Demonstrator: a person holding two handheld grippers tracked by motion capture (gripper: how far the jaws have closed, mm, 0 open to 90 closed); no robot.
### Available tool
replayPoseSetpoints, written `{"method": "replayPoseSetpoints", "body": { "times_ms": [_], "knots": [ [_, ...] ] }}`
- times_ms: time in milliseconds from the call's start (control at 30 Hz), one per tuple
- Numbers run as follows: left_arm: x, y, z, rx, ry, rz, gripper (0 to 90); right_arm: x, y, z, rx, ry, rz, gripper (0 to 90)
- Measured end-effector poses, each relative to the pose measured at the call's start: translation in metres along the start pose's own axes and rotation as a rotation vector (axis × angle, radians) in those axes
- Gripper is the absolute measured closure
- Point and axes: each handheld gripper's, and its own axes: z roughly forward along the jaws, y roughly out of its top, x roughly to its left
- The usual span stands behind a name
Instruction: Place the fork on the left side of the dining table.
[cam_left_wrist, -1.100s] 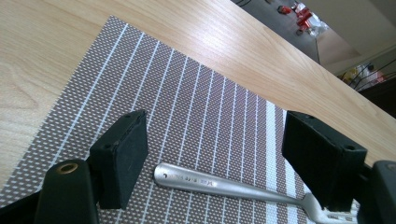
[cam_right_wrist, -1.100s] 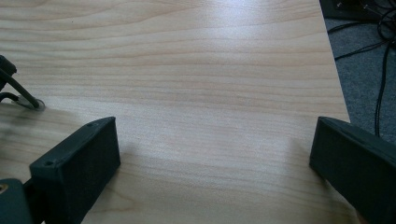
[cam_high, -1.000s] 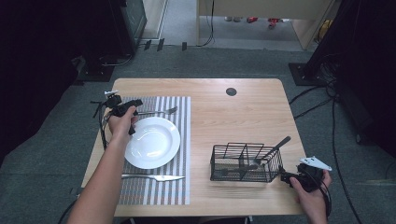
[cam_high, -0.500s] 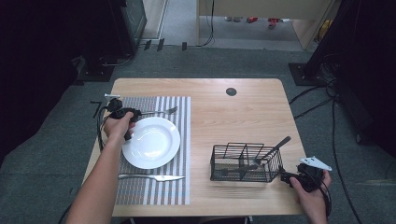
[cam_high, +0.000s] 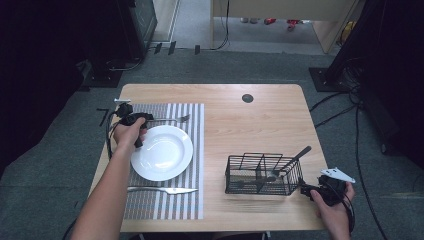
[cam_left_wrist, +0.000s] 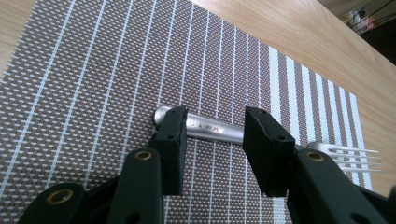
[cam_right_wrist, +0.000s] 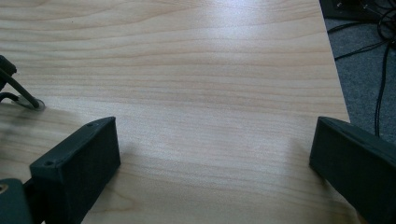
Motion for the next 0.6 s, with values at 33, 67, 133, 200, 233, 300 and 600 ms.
{"method": "replayPoseSetpoints", "body": {
  "times_ms": [33,67,133,200,233,300,600],
  "knots": [
    [0.0,0.0,0.0,-0.003,-0.006,-0.002,56.5,0.0,0.0,0.0,0.0,0.0,0.0,1.4],
    [0.0,0.0,0.001,-0.01,-0.017,-0.004,56.5,0.0,0.0,0.0,0.0,0.0,0.0,1.4],
    [0.0,0.0,0.0,-0.014,-0.042,-0.004,46.8,0.0,0.0,0.0,0.0,0.0,0.0,1.4],
    [-0.001,0.0,-0.002,-0.027,-0.068,-0.001,38.3,0.0,0.0,0.0,0.0,0.0,0.0,1.4],
    [-0.001,0.0,-0.004,-0.035,-0.073,0.01,35.1,0.0,0.0,0.0,0.0,0.0,0.0,1.4],
    [-0.005,0.001,-0.012,-0.077,-0.079,0.047,29.1,0.0,0.0,0.0,0.0,0.0,0.0,1.4],
    [-0.02,0.0,-0.042,-0.214,-0.069,0.127,23.4,0.0,0.0,0.0,0.0,0.0,0.0,1.4]
  ]
}}
